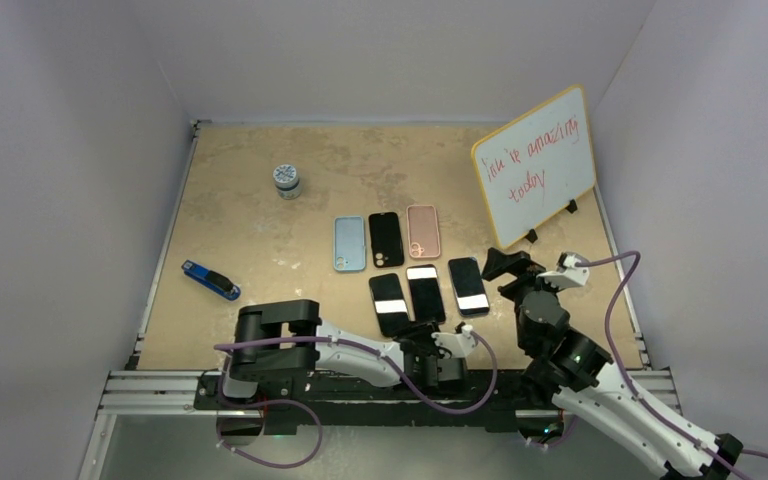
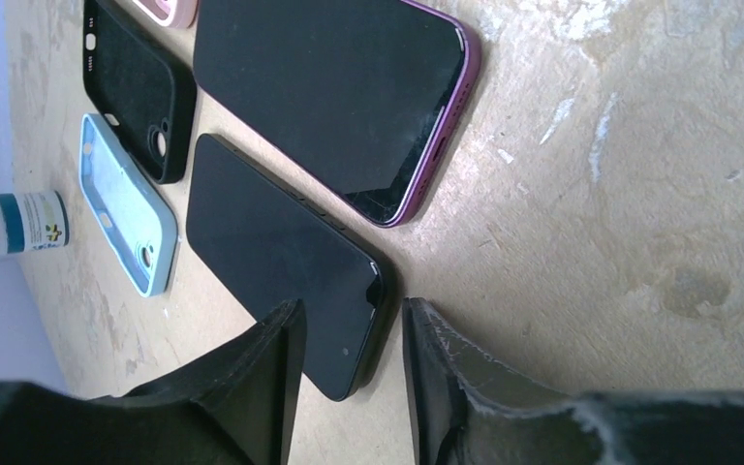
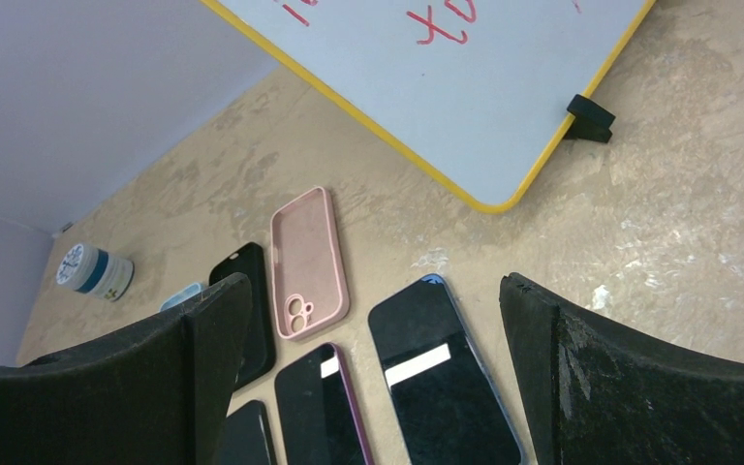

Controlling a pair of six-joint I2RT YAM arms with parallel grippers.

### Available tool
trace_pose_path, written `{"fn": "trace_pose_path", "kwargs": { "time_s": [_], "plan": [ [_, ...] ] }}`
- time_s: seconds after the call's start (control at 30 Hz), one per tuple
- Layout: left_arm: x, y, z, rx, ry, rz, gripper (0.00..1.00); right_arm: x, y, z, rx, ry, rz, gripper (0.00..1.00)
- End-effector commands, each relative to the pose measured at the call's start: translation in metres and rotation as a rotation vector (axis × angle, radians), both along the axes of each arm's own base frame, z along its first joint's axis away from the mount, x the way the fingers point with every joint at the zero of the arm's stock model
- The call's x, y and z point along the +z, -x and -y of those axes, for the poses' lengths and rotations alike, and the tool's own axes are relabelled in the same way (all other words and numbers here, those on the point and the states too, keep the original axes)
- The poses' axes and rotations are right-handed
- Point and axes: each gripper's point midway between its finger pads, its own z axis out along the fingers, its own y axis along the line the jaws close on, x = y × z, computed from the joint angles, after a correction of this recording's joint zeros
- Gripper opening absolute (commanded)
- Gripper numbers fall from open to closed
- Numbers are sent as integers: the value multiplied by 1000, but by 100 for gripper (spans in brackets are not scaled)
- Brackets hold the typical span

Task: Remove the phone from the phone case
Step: Place the phone at the center of the board, then reset both arms

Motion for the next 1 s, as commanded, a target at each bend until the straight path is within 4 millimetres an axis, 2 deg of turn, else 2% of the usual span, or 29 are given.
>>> {"fn": "trace_pose_path", "kwargs": {
  "time_s": [0.0,0.13,0.27,0.4,0.57,0.67,0.77,0.87,0.97],
  "plan": [
    [-8,2,2,29,17,-41,45,12,3,14,-58,-12,22,99],
    [7,0,0,42,51,-49,51,20,7,22,-70,5,29,99],
    [31,-4,2,52,180,-130,55,26,14,33,-87,39,16,99],
    [60,-28,-8,115,353,-209,57,33,23,45,-101,48,7,99],
    [114,-58,-36,212,576,-229,64,48,34,56,-107,-19,42,99],
    [141,-78,-64,300,728,-253,72,59,38,57,-87,-53,68,99],
    [171,-94,-108,419,880,-198,83,71,43,62,-90,-69,75,99],
    [208,-97,-152,515,991,-68,96,87,50,70,-86,-43,63,99],
    [248,-92,-194,562,1067,60,98,98,57,80,-106,-17,34,99]
  ]
}}
